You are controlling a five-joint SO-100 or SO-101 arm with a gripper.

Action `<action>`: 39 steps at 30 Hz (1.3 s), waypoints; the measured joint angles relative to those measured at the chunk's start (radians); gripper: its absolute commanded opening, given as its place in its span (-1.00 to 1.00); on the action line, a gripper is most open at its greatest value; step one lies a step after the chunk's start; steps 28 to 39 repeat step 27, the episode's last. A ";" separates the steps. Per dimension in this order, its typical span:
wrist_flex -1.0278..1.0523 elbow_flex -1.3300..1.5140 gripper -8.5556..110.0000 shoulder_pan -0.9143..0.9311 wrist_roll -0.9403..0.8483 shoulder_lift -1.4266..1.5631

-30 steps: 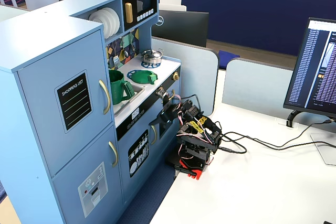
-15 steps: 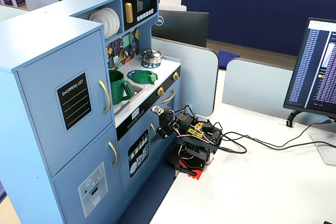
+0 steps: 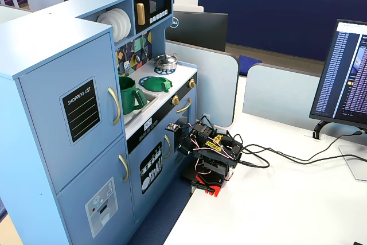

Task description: Take off the lid from the green recipient and place it on the counter

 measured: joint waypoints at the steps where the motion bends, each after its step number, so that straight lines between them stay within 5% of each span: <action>1: 0.000 0.000 -0.56 0.002 0.006 0.000; 39: -0.002 -0.015 -0.56 0.015 0.115 0.000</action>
